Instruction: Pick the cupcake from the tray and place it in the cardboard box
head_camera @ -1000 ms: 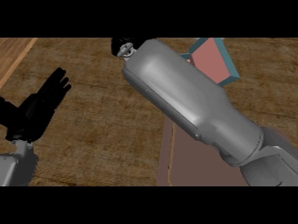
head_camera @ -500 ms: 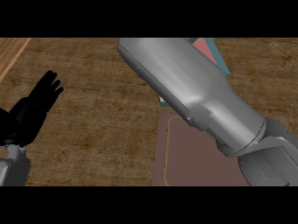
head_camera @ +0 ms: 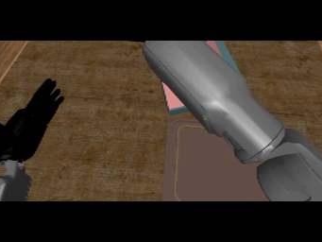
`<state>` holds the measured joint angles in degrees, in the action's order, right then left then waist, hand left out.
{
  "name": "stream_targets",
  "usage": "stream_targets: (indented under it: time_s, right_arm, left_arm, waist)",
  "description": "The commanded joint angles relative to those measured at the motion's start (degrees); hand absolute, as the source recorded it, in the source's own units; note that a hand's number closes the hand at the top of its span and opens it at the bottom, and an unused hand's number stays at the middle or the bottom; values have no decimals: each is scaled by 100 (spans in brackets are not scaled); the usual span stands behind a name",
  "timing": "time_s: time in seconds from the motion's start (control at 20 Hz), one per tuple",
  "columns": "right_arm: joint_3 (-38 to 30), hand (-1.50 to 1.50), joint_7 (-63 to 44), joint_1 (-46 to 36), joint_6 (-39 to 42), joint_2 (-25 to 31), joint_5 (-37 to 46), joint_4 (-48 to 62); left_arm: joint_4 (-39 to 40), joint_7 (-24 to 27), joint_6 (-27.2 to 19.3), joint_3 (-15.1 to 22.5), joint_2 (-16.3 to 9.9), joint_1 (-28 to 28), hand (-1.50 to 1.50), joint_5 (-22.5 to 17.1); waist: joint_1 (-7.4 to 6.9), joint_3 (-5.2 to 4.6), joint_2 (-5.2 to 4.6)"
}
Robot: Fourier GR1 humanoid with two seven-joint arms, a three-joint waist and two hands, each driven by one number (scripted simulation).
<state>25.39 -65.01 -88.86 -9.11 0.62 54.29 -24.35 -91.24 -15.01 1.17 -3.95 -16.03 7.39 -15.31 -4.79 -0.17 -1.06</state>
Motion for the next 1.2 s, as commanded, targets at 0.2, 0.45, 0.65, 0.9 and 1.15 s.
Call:
stream_targets:
  time_s: [0.2, 0.45, 0.65, 0.9, 1.15]
  right_arm:
    - [-163, 150, -269, 485, -1106, -59, -106, 416]
    - [-693, 150, 245, 1169, -1385, -59, -697, 599]
    - [-674, -150, -241, 1540, -1698, -60, -889, 622]
    - [-465, -150, 645, 1926, -2240, -60, -1218, 421]
    - [-530, -150, 584, 1674, -3635, -60, -970, -35]
  left_arm:
    - [-200, 107, 46, -28, 70, -348, 0, -20]
    - [-330, 45, 70, 59, 74, -331, 0, 22]
    - [-101, 149, 44, 47, 107, -284, 0, 110]
    - [69, 64, 155, -41, 37, -85, 0, 23]
    - [-175, 97, 124, -159, 6, -327, 0, -10]
  waist:
    - [52, 7, 2]
    - [23, 15, -23]
    - [16, 11, -11]
    - [-40, 12, -36]
    - [98, 16, 29]
